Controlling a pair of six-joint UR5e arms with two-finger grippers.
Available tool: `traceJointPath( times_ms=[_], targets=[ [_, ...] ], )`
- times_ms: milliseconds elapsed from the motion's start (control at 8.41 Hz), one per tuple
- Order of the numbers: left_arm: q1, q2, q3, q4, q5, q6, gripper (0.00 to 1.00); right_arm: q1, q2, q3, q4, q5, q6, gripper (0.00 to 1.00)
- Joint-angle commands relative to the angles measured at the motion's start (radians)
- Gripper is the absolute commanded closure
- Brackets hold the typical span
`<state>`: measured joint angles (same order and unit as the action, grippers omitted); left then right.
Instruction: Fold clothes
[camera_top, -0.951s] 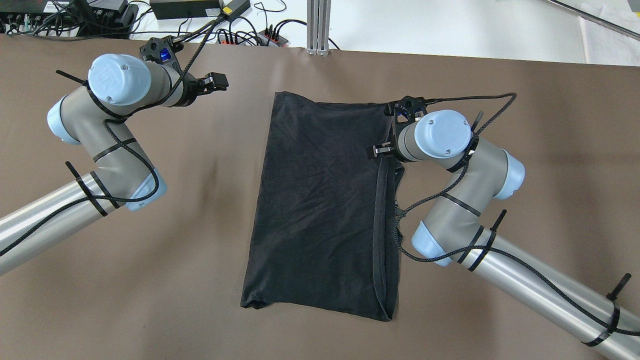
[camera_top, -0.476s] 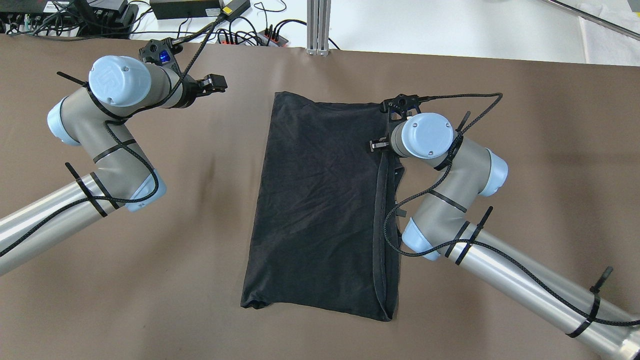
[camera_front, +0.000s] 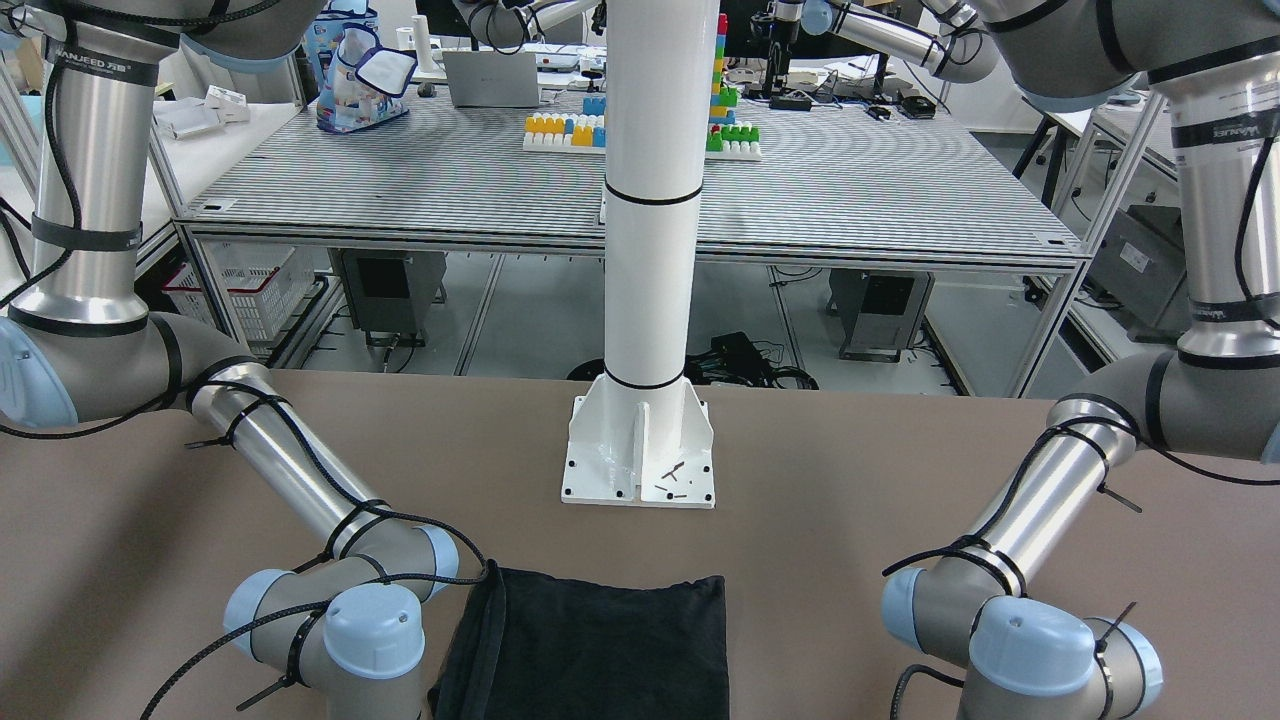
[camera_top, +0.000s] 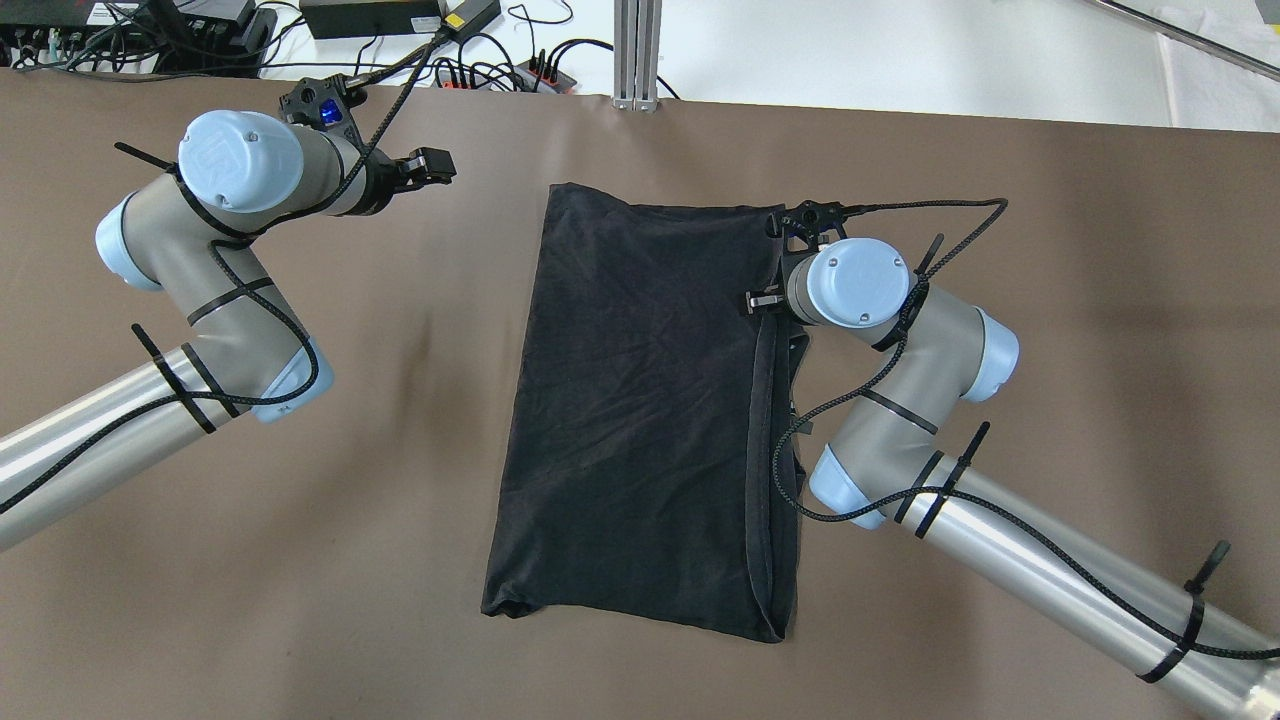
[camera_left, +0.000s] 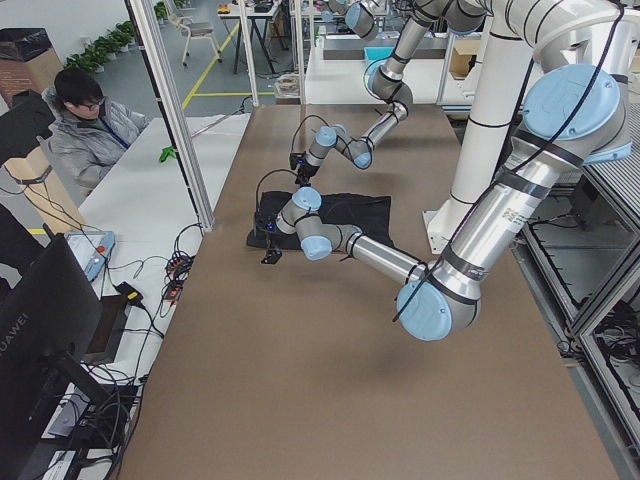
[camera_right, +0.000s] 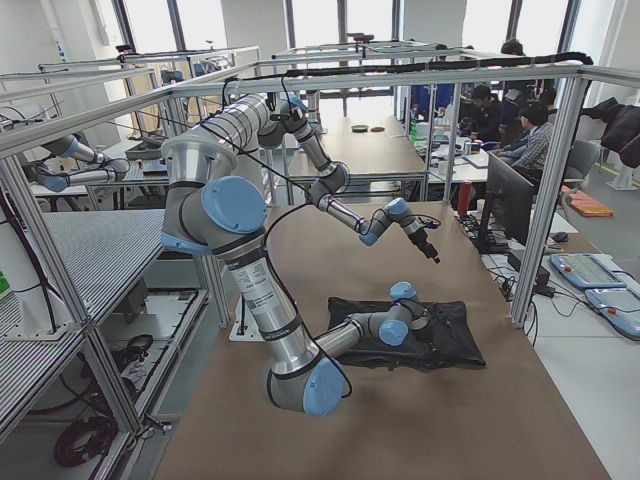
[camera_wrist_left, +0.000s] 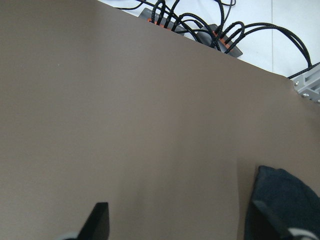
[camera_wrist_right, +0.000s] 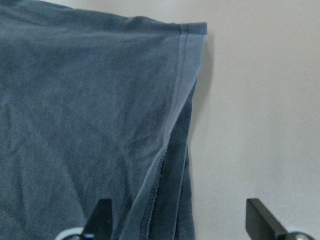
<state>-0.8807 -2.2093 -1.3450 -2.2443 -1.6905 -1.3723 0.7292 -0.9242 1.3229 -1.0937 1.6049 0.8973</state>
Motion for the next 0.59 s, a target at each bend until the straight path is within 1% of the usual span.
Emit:
traceJointPath(
  times_ms=[0,238,476],
  targets=[
    [0.0,-0.004,0.006,0.0,0.0,0.001,0.0,-0.001,0.004,-0.007,0.003,-0.005,-0.001,0.06],
    [0.0,-0.004,0.006,0.0,0.0,-0.001,0.0,-0.008,0.013,-0.036,0.031,-0.022,-0.002,0.06],
    [0.0,-0.004,0.007,0.0,0.0,-0.001,0.0,-0.008,-0.002,-0.033,0.034,-0.022,-0.012,0.06]
  ],
)
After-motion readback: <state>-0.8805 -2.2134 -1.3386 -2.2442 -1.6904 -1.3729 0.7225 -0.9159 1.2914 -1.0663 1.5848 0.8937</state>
